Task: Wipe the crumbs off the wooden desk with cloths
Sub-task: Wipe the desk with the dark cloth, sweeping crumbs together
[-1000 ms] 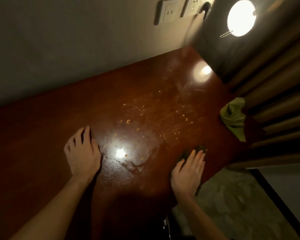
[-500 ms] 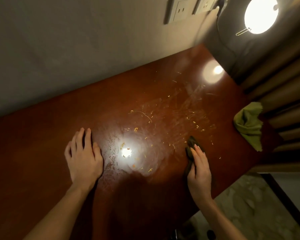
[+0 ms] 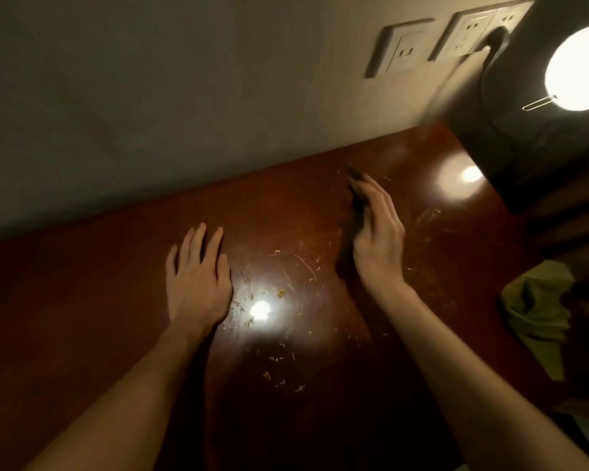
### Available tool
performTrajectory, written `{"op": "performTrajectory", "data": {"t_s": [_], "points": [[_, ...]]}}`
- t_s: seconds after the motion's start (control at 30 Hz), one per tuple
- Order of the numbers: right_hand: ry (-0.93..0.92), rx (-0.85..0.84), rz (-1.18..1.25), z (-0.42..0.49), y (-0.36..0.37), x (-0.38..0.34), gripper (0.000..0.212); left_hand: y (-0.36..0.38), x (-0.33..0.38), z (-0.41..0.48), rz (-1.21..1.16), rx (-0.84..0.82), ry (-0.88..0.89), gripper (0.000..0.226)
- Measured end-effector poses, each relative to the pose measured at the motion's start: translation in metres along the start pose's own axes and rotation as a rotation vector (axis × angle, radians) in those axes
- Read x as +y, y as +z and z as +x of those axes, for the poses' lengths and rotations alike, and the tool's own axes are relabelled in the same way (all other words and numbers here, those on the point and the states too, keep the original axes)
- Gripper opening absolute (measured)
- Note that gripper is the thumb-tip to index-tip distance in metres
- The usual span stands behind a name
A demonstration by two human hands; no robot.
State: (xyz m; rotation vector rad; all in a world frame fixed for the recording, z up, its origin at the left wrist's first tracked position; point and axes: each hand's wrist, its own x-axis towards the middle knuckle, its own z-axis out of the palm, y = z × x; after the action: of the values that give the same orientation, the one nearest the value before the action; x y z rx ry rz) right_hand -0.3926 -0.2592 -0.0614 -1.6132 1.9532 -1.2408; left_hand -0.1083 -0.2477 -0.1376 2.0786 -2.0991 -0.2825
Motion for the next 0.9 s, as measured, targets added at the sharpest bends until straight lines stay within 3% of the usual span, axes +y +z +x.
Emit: {"op": "performTrajectory", "data": {"t_s": [0.1, 0.23, 0.33, 0.47, 0.57, 0.67, 0.73, 0.83, 0.9], "points": [[-0.073, -0.146, -0.038, 0.066, 0.033, 0.012, 0.044, -0.002, -0.001, -0.001, -0.016, -0.012, 0.014, 0.058], [-0.019, -0.52, -0.325, 0.128, 0.048, 0.044, 0.066, -0.005, 0.004, 0.002, -0.005, -0.017, -0.007, 0.057], [0.007, -0.601, -0.392, 0.132, 0.053, 0.056, 0.055, -0.007, 0.004, 0.005, 0.006, -0.026, -0.017, 0.056], [-0.216, -0.591, -0.439, 0.091, 0.063, 0.046, 0.051, -0.007, 0.007, 0.007, 0.022, -0.059, -0.028, 0.054], [-0.444, -0.7, -0.44, 0.058, 0.067, 0.033, 0.051, -0.008, 0.006, 0.008, 0.018, -0.057, -0.033, 0.053], [-0.546, -0.805, -0.464, 0.045, 0.067, 0.031, 0.051, -0.01, 0.007, 0.006, 0.008, -0.059, -0.035, 0.053], [-0.538, -0.751, -0.488, 0.059, 0.067, 0.04, 0.05, -0.01, 0.007, 0.006, 0.005, -0.055, -0.037, 0.053], [-0.277, -0.527, -0.477, 0.083, 0.059, 0.054, 0.048, -0.009, 0.007, 0.005, 0.005, -0.046, -0.04, 0.053], [-0.202, -0.447, -0.5, 0.077, 0.064, 0.052, 0.049, -0.008, 0.008, 0.006, 0.002, -0.042, -0.039, 0.053]]}}
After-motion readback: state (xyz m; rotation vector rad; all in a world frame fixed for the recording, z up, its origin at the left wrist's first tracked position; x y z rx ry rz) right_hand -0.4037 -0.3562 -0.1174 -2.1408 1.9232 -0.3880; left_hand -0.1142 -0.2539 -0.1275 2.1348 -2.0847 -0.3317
